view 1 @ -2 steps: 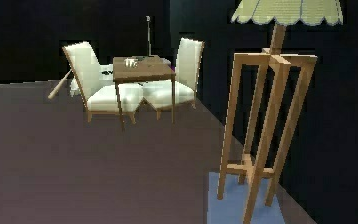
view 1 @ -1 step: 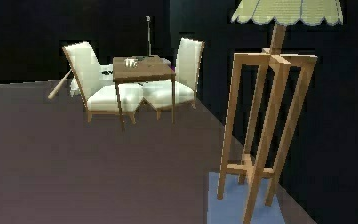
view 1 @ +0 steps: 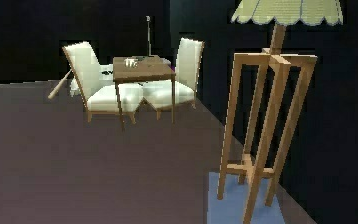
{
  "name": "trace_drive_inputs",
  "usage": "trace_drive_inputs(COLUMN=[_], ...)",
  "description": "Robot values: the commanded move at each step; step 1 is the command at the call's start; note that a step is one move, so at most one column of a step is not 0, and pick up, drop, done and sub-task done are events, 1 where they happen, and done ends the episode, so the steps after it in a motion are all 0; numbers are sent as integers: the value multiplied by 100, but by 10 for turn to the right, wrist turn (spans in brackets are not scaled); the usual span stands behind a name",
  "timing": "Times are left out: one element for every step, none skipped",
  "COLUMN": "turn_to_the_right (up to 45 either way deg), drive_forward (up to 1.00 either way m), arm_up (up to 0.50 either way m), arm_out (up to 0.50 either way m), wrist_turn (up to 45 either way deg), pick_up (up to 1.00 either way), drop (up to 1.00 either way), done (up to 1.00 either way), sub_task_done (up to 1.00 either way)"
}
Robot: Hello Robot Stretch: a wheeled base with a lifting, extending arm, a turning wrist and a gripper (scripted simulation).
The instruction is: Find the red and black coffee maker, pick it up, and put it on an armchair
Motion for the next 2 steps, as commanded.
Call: trace_drive_inputs(turn_to_the_right=[0,0], drive_forward=[0,0], arm_up=[0,0], arm_out=[-8,0], wrist_turn=[0,0], pick_up=[0,0], drop=[0,0], done=[0,100], sub_task_done=[0,0])
